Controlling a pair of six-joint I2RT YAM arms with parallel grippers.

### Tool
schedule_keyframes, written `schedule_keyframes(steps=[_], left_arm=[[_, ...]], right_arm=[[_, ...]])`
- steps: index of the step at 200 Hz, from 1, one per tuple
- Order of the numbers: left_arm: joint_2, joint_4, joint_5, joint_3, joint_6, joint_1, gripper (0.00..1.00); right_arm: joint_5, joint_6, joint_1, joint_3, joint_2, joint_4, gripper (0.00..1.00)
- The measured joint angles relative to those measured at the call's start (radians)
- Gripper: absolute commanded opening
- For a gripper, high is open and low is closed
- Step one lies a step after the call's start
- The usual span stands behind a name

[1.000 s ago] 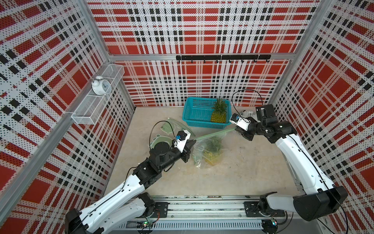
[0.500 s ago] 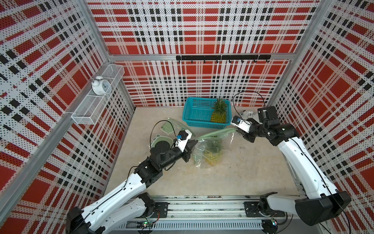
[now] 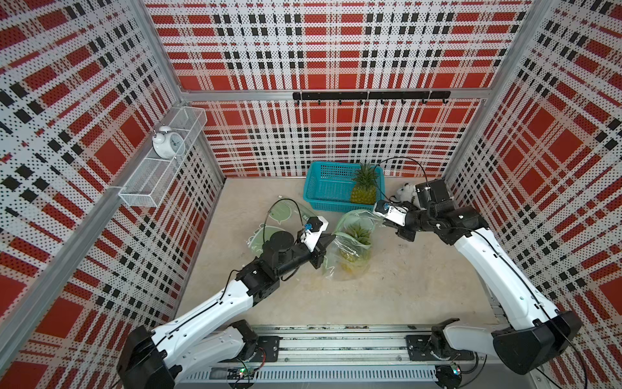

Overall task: Open the zip-top bag and take out the pineapple
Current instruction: Open the zipper of the food storage bag at the center of the board.

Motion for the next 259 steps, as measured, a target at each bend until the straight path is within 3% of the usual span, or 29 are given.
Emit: schedule_keyframes(steps=[55, 153, 259], left_arm=[[0.063, 0.003, -0.015, -0.039, 0.002, -0.034, 0.00], [0.119, 0.039, -0.148, -0.135, 0.006, -0.129, 0.00], [0.046, 0.169, -0.274, -0.251, 0.152, -0.248, 0.00]], right_arm=[[0.000, 0.004, 0.014, -0.070, 0.015, 0.003, 0.04], [0.004, 0.043, 0.040, -0.248, -0.007, 0.079, 0.05], [0.098, 0.089, 0.042, -0.369, -0.097, 0.237, 0.10]])
